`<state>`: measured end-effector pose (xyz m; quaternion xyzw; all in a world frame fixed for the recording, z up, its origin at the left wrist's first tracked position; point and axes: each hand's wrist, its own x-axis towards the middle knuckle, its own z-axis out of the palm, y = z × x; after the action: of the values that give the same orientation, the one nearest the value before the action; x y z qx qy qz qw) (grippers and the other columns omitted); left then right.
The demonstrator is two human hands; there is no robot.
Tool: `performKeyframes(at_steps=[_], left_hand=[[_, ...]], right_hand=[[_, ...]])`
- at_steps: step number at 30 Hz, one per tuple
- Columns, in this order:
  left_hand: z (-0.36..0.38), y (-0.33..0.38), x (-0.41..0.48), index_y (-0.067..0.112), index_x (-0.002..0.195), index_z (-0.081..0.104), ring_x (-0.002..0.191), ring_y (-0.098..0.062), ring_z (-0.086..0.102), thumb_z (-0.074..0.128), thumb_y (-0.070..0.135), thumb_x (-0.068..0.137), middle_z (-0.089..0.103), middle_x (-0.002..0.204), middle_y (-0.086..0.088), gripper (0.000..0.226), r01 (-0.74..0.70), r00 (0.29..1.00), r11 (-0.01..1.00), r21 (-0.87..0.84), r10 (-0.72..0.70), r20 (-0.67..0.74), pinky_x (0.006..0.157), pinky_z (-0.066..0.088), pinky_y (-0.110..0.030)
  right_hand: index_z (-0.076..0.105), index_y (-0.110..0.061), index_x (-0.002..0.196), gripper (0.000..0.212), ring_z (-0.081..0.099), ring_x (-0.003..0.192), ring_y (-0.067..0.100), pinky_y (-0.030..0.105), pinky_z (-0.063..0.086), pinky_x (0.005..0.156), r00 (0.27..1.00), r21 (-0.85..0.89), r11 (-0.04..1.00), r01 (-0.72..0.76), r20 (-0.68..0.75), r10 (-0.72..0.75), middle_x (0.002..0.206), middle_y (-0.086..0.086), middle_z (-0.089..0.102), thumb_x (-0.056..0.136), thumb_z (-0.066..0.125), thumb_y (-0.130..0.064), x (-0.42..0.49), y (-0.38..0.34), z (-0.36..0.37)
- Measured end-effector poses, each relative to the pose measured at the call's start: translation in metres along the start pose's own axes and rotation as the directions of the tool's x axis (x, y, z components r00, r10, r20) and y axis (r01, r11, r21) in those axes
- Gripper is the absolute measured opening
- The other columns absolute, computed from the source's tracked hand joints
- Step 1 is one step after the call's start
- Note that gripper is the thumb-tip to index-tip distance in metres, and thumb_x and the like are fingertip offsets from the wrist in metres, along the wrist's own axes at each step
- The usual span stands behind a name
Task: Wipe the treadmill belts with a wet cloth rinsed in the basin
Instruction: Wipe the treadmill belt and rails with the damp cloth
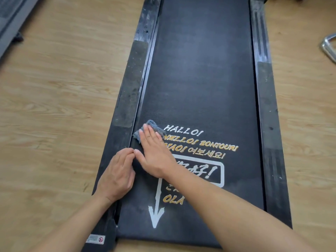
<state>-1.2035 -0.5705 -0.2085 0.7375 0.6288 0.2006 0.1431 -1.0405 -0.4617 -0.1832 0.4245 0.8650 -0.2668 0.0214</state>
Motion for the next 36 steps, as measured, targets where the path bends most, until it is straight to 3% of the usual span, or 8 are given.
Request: performKeyframes(at_steps=[4,9,14,20,25,29,32,36], left_hand=[[-0.002,0.001,0.000,0.004,0.113,0.060,0.123,-0.034,0.057,0.044,0.009,0.088,0.057,0.127,-0.010,0.030,-0.010,1.000,1.000,0.003,0.010,0.006,0.113,0.037,-0.036],[-0.001,0.003,0.002,0.004,0.112,0.060,0.120,-0.035,0.057,0.043,0.011,0.088,0.058,0.125,-0.010,0.030,0.007,1.000,1.000,0.023,-0.007,0.009,0.108,0.041,-0.041],[-0.002,0.006,0.003,0.005,0.111,0.061,0.119,-0.033,0.058,0.043,0.013,0.089,0.058,0.124,-0.009,0.030,0.002,1.000,1.000,0.016,-0.003,0.018,0.107,0.042,-0.041],[-0.003,0.006,0.004,0.006,0.112,0.060,0.121,-0.034,0.058,0.041,0.011,0.090,0.057,0.125,-0.008,0.030,0.004,1.000,1.000,-0.007,-0.004,0.017,0.106,0.042,-0.042],[-0.006,0.007,0.004,0.005,0.112,0.060,0.123,-0.036,0.056,0.044,0.007,0.087,0.057,0.124,-0.010,0.030,0.004,1.000,1.000,-0.008,-0.005,-0.020,0.110,0.042,-0.044],[-0.007,0.009,0.003,0.005,0.109,0.060,0.118,-0.034,0.055,0.044,0.006,0.085,0.058,0.119,-0.010,0.028,0.045,0.991,0.999,0.011,-0.043,-0.124,0.106,0.040,-0.043],[-0.008,0.006,0.005,0.007,0.109,0.058,0.110,-0.034,0.053,0.045,0.005,0.084,0.058,0.115,-0.011,0.028,0.181,0.958,0.983,-0.008,-0.178,-0.226,0.096,0.038,-0.042],[-0.008,0.005,0.007,0.008,0.111,0.056,0.104,-0.037,0.053,0.042,0.007,0.087,0.058,0.115,-0.012,0.027,0.253,0.935,0.967,-0.026,-0.251,-0.250,0.092,0.039,-0.045]], right_hand=[[0.001,-0.012,0.165,0.079,-0.015,0.158,0.015,0.040,-0.001,0.130,0.999,-0.151,0.989,0.007,0.034,-0.002,0.173,0.005,-0.011,0.107,0.019,-0.061,-0.028,0.038,-0.013],[-0.012,-0.012,0.163,0.094,-0.028,0.154,0.013,0.036,-0.009,0.128,0.960,-0.164,0.946,-0.279,-0.032,0.278,0.169,0.003,-0.025,0.100,0.018,-0.075,-0.124,0.111,-0.026],[-0.009,-0.013,0.164,0.099,-0.023,0.156,0.012,0.036,-0.002,0.129,0.760,-0.028,0.762,-0.647,-0.111,0.641,0.171,0.001,-0.020,0.094,0.018,-0.078,-0.207,0.184,-0.047],[-0.001,-0.006,0.164,0.100,-0.016,0.158,0.019,0.046,-0.001,0.130,0.612,0.257,0.644,-0.720,-0.203,0.765,0.173,0.010,-0.011,0.091,0.017,-0.072,-0.192,0.173,-0.040],[-0.008,-0.011,0.164,0.079,-0.028,0.154,0.013,0.038,-0.012,0.126,0.820,0.159,0.838,-0.522,-0.177,0.544,0.170,0.004,-0.021,0.107,0.030,-0.050,-0.144,0.109,-0.014],[-0.007,-0.009,0.164,0.082,-0.028,0.155,0.017,0.041,-0.010,0.128,0.960,0.067,0.964,-0.258,-0.097,0.264,0.170,0.007,-0.023,0.098,0.040,-0.024,-0.083,0.036,0.010],[0.000,-0.007,0.165,0.086,-0.019,0.158,0.021,0.046,-0.004,0.128,0.997,0.034,0.997,-0.074,-0.008,0.075,0.171,0.010,-0.015,0.092,0.042,-0.023,-0.038,-0.015,0.027],[-0.001,-0.007,0.164,0.074,-0.015,0.159,0.021,0.041,-0.002,0.129,0.999,-0.132,0.991,0.030,0.041,-0.025,0.172,0.010,-0.015,0.104,0.036,-0.029,-0.017,-0.030,0.030]])
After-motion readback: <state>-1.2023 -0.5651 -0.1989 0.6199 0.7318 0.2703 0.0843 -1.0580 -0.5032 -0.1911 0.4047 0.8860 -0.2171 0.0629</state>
